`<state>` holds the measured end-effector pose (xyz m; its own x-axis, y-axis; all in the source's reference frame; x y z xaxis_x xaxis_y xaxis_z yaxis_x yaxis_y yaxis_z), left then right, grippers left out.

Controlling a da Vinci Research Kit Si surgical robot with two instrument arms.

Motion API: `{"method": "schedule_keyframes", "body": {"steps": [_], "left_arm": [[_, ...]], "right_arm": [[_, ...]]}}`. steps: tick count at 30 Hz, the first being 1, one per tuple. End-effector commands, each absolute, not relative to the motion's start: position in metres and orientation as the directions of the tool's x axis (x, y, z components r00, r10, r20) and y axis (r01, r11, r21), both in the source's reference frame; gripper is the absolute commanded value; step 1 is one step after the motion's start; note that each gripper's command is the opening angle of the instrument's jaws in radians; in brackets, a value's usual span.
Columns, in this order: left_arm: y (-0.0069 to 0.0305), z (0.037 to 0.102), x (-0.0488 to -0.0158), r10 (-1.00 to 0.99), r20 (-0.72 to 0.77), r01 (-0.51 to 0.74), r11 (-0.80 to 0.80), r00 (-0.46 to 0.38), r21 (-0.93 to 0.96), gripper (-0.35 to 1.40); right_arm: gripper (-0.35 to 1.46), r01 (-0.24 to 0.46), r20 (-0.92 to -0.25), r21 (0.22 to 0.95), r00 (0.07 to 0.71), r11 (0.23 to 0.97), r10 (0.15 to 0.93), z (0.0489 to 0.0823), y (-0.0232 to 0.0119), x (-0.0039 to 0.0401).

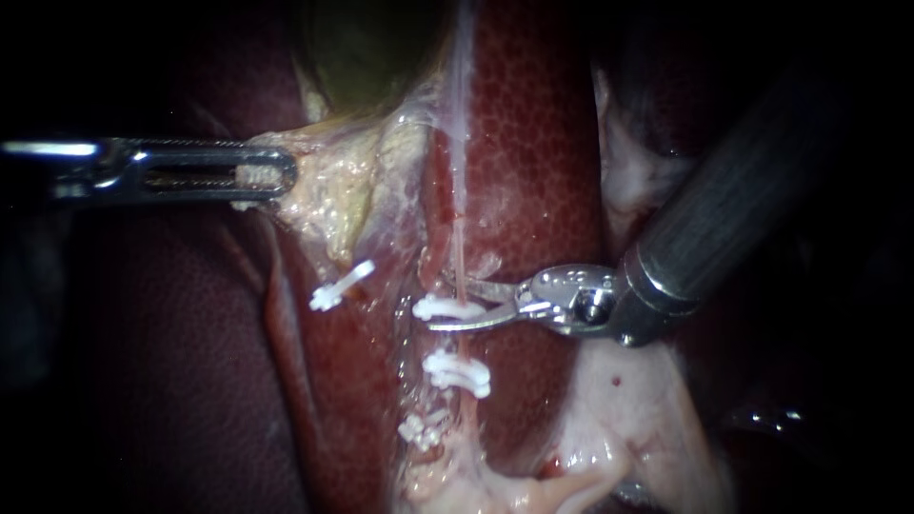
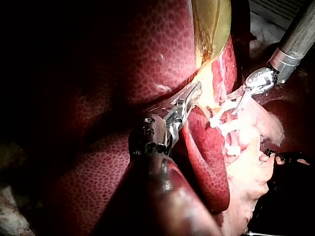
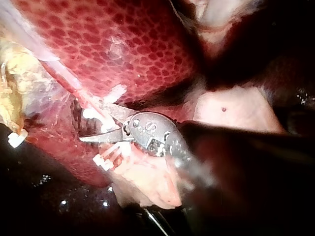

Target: Go to the cutting position right tube

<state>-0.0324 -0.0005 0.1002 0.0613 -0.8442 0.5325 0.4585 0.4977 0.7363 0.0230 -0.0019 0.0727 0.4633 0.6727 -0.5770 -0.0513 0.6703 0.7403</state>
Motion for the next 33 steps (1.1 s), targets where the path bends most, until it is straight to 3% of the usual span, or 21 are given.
{"method": "schedule_keyframes", "body": {"steps": [1,15,33], "left_arm": [[-0.0005,0.1002,-0.0324,-0.844,0.532,0.459,0.498,0.061,0.736,-0.35],[-0.0005,0.1002,-0.0324,-0.844,0.532,0.458,0.498,0.061,0.736,-0.35],[-0.0005,0.1001,-0.0323,-0.844,0.532,0.458,0.498,0.062,0.737,-0.35]], "right_arm": [[1.4,-0.053,-0.575,0.742,0.463,0.669,0.675,0.0726,-0.0019,0.023],[1.4,-0.053,-0.571,0.746,0.463,0.664,0.678,0.0726,-0.0019,0.0224],[1.4,-0.043,-0.512,0.789,0.503,0.612,0.696,0.0715,-0.0024,0.0177]]}}
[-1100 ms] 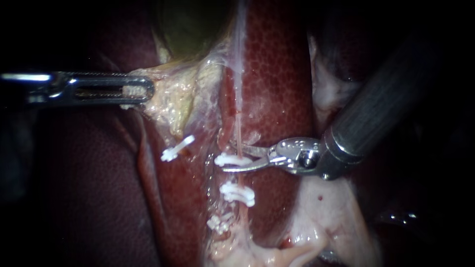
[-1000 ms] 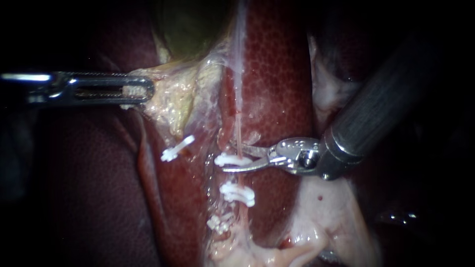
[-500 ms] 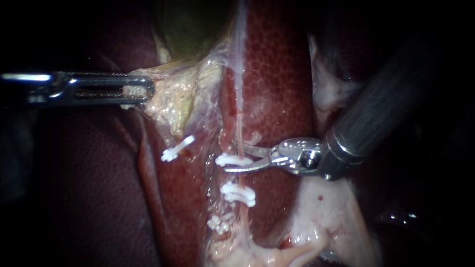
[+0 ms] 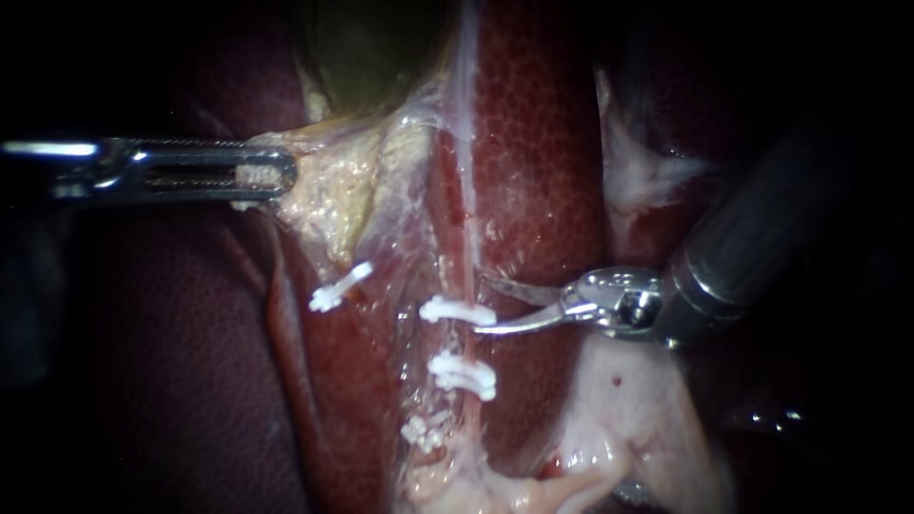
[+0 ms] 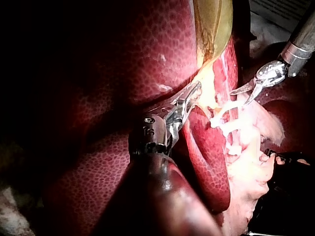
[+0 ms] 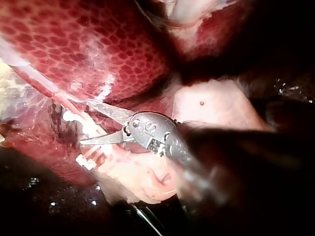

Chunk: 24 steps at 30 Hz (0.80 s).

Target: Go to the cutting position right tube

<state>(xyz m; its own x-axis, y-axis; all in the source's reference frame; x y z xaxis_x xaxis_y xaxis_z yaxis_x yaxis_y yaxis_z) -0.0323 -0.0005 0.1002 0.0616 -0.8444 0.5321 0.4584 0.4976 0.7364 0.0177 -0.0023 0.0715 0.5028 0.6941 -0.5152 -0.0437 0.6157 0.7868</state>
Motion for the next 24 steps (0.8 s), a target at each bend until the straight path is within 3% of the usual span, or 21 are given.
{"method": "schedule_keyframes", "body": {"steps": [1,15,24], "left_arm": [[-0.0005,0.1001,-0.0323,-0.844,0.532,0.458,0.498,0.062,0.737,-0.35],[-0.0005,0.1001,-0.0323,-0.844,0.532,0.458,0.498,0.062,0.737,-0.35],[-0.0005,0.1001,-0.0323,-0.844,0.532,0.458,0.498,0.062,0.737,-0.35]], "right_arm": [[1.4,-0.04,-0.508,0.793,0.508,0.608,0.696,0.0714,-0.0025,0.0176],[1.36,-0.005,-0.453,0.833,0.569,0.553,0.687,0.0726,-0.0063,0.0182],[1.36,-0.01,-0.447,0.836,0.569,0.549,0.69,0.0734,-0.0066,0.0198]]}}
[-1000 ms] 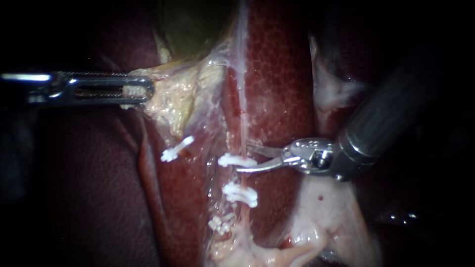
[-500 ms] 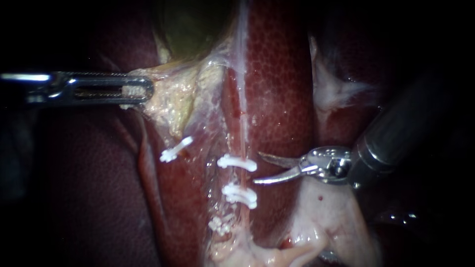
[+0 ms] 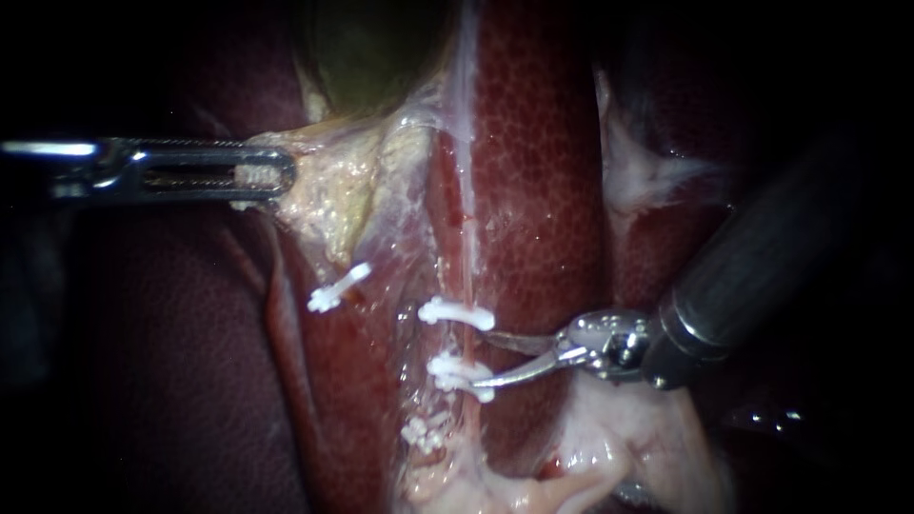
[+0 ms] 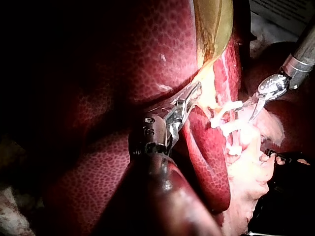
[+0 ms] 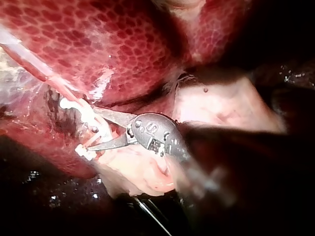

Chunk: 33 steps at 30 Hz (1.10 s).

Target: Go to the cutting position right tube

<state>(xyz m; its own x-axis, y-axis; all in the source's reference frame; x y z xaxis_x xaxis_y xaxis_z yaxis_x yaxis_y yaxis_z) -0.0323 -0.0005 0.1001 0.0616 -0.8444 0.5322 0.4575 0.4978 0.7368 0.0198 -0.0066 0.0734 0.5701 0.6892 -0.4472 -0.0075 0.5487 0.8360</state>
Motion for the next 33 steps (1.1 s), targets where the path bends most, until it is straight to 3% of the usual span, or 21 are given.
{"method": "schedule_keyframes", "body": {"steps": [1,13,23,33], "left_arm": [[-0.0005,0.1001,-0.0323,-0.844,0.532,0.458,0.498,0.062,0.737,-0.35],[-0.0005,0.1001,-0.0324,-0.844,0.532,0.458,0.498,0.061,0.736,-0.35],[-0.0005,0.1002,-0.0324,-0.844,0.532,0.458,0.498,0.061,0.736,-0.35],[-0.0005,0.1002,-0.0324,-0.844,0.532,0.459,0.498,0.061,0.736,-0.35]], "right_arm": [[1.35,-0.011,-0.447,0.836,0.569,0.549,0.69,0.0735,-0.0065,0.0201],[1.33,-0.004,-0.438,0.843,0.576,0.538,0.69,0.0749,-0.0065,0.0219],[1.21,0.092,-0.457,0.861,0.57,0.5,0.682,0.0745,-0.0071,0.023],[1.2,0.112,-0.465,0.865,0.548,0.49,0.695,0.0746,-0.007,0.0248]]}}
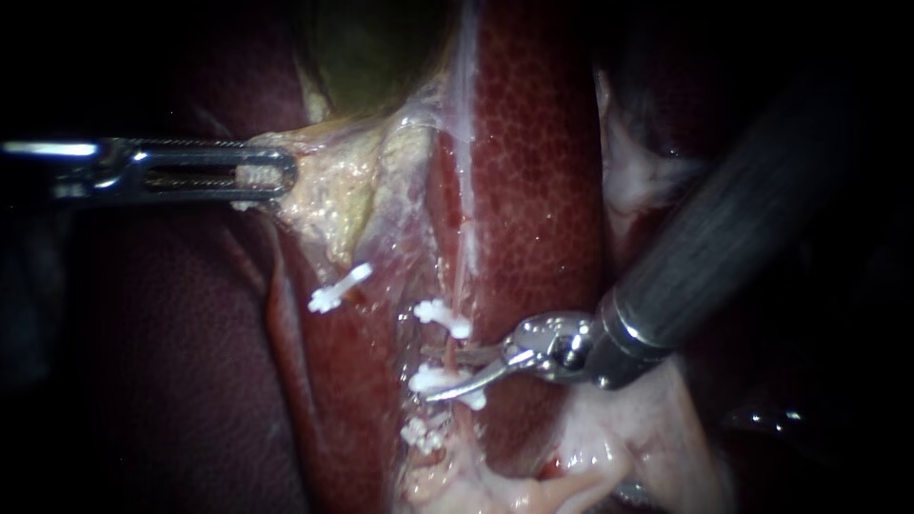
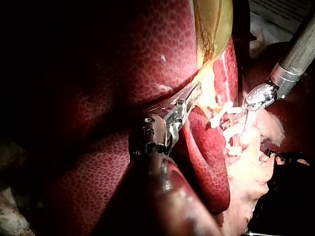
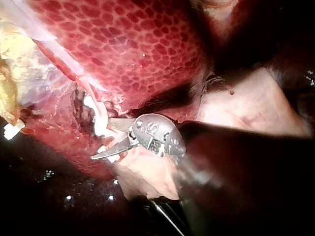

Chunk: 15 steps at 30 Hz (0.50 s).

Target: Go to the cutting position right tube

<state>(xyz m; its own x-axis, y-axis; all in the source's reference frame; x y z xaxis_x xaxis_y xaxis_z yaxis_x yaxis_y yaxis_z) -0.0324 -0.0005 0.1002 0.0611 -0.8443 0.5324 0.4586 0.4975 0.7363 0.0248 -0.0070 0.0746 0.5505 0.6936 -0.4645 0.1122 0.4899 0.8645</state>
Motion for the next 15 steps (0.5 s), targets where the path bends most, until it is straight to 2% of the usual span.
{"method": "schedule_keyframes", "body": {"steps": [1,15], "left_arm": [[-0.0005,0.1002,-0.0325,-0.844,0.532,0.459,0.498,0.061,0.736,-0.35],[-0.0005,0.1002,-0.0325,-0.844,0.532,0.459,0.498,0.061,0.736,-0.35]], "right_arm": [[1.2,0.112,-0.465,0.865,0.548,0.49,0.696,0.0747,-0.007,0.025],[1.23,0.118,-0.469,0.867,0.526,0.485,0.71,0.0751,-0.0066,0.0263]]}}
